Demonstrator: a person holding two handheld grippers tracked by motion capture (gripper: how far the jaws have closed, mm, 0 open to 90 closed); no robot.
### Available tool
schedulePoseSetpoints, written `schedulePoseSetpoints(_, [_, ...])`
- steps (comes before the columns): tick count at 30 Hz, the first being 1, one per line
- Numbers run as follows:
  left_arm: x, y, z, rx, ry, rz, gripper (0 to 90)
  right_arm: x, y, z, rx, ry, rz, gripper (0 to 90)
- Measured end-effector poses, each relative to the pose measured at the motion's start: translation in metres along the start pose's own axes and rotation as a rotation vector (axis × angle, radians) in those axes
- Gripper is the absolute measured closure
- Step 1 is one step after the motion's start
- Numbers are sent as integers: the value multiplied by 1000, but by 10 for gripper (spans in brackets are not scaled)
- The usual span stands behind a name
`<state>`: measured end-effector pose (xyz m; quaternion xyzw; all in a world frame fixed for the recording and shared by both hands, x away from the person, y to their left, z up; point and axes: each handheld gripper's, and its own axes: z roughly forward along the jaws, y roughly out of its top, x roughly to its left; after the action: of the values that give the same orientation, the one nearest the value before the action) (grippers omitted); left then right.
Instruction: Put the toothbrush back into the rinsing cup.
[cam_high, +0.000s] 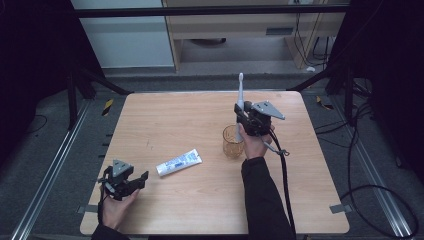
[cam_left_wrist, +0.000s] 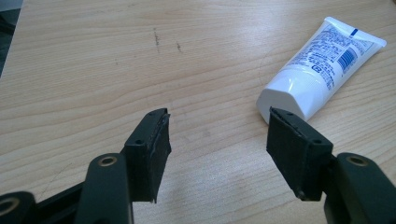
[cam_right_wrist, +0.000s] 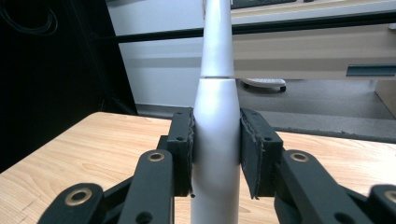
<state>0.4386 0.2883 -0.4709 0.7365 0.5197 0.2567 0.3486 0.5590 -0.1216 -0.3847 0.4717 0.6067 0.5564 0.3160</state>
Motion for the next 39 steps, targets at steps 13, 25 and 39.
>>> schedulePoseSetpoints(13, [0,0,0,0,1,1,386,0,-19,2,32,-2,1,672])
schedulePoseSetpoints(25, [0,0,0,1,1,2,386,-1,-38,2,64,2,0,672])
schedulePoseSetpoints(39, [-1,0,1,3,0,4,386,-4,-48,-1,140,0,-29,670])
